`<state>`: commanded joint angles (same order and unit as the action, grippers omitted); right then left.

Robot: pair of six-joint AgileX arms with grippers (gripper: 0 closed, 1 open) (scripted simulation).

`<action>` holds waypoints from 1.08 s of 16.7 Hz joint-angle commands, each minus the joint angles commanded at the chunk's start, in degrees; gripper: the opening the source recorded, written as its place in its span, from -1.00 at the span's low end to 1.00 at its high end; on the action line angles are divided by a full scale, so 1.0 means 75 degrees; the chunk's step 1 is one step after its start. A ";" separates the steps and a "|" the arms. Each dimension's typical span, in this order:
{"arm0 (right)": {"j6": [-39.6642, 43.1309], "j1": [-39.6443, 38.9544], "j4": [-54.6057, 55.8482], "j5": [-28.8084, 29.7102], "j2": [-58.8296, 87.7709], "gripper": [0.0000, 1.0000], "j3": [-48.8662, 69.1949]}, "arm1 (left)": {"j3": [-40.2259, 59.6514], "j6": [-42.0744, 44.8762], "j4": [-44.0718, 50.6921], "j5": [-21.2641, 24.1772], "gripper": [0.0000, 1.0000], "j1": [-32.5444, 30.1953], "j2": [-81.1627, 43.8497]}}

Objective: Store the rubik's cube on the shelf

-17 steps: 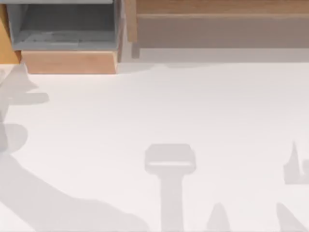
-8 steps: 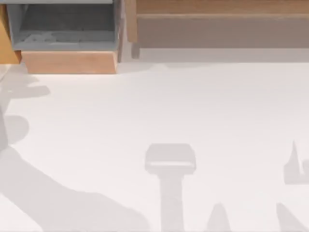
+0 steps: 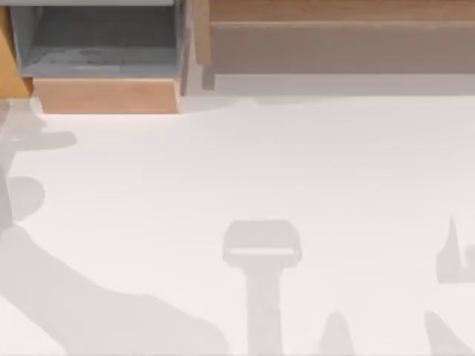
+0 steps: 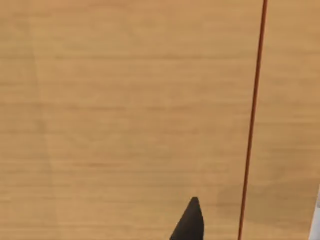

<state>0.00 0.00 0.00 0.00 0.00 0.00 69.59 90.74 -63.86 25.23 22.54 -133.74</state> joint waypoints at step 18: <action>0.0000 0.0000 0.0000 0.0000 0.0000 1.00 0.0000 | -0.0845 -0.0016 -0.0356 0.0203 -1.00 0.0238 0.0319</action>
<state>0.00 0.00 0.00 0.00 0.00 0.00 63.25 90.62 -66.53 26.75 24.33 -131.35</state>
